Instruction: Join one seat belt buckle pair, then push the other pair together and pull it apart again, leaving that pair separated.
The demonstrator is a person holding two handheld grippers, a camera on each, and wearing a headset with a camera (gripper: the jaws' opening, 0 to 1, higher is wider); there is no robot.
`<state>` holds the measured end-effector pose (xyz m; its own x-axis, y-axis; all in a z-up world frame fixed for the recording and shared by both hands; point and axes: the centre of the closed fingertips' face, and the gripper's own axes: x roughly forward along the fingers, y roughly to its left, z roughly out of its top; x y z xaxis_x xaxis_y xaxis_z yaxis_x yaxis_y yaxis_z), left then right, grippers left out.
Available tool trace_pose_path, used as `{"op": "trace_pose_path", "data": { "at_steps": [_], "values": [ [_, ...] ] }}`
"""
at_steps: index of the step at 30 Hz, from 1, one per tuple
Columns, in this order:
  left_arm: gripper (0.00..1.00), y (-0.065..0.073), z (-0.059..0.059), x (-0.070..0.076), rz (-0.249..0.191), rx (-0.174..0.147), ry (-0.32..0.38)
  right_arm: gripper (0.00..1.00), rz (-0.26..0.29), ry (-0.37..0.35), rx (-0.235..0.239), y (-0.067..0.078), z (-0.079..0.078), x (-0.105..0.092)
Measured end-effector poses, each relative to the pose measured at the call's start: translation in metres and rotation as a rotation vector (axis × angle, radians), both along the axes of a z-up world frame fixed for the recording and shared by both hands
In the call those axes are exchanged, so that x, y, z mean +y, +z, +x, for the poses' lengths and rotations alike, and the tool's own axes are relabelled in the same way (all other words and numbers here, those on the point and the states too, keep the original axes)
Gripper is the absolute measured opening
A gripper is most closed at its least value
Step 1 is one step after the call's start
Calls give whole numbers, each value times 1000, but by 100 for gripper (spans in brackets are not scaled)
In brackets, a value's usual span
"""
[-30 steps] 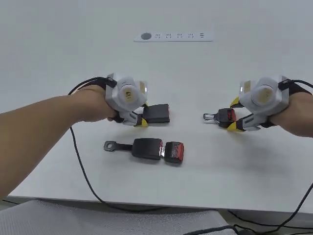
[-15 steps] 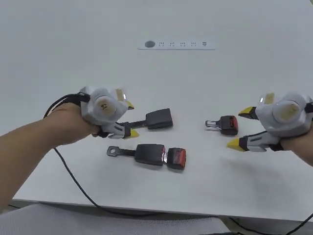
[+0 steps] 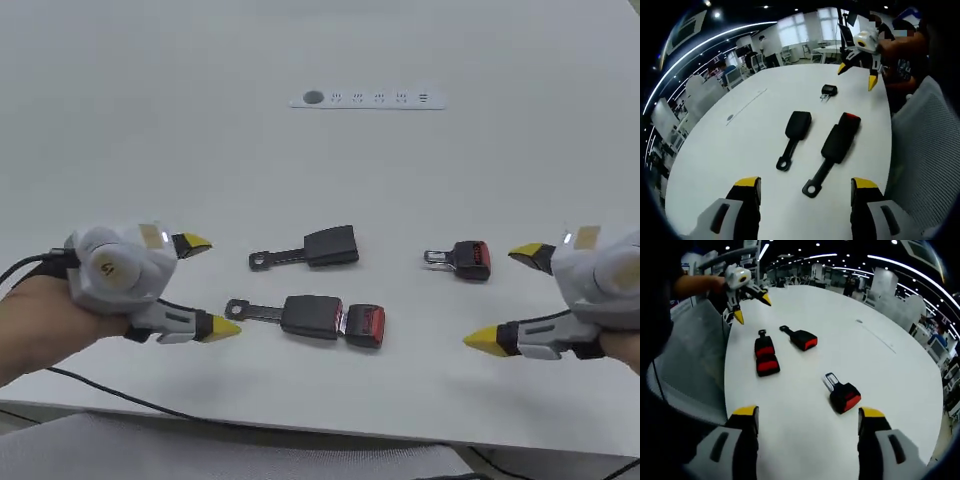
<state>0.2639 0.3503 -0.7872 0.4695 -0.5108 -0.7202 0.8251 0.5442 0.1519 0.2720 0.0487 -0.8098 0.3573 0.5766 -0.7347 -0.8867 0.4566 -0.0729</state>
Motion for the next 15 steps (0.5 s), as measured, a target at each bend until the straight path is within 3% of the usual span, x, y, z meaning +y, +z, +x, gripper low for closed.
{"op": "trace_pose_path", "data": {
  "at_steps": [6, 9, 13, 14, 15],
  "values": [
    [87, 2, -17, 10, -19, -6, 19, 94, 27, -40, -6, 2, -9, -2],
    [94, 5, -23, 12, -58, -1, 53, 97, 63, -77, -9, 9, -11, -2],
    [100, 11, -24, 20, -85, -53, 103, 100, 85, -119, -51, 20, -12, -3],
    [100, 16, -20, 23, -77, -111, 107, 100, 87, -128, -59, 21, -13, -4],
    [100, 16, -21, 24, -77, -119, 114, 100, 89, -134, -60, 21, -14, -5]
  ]
}}
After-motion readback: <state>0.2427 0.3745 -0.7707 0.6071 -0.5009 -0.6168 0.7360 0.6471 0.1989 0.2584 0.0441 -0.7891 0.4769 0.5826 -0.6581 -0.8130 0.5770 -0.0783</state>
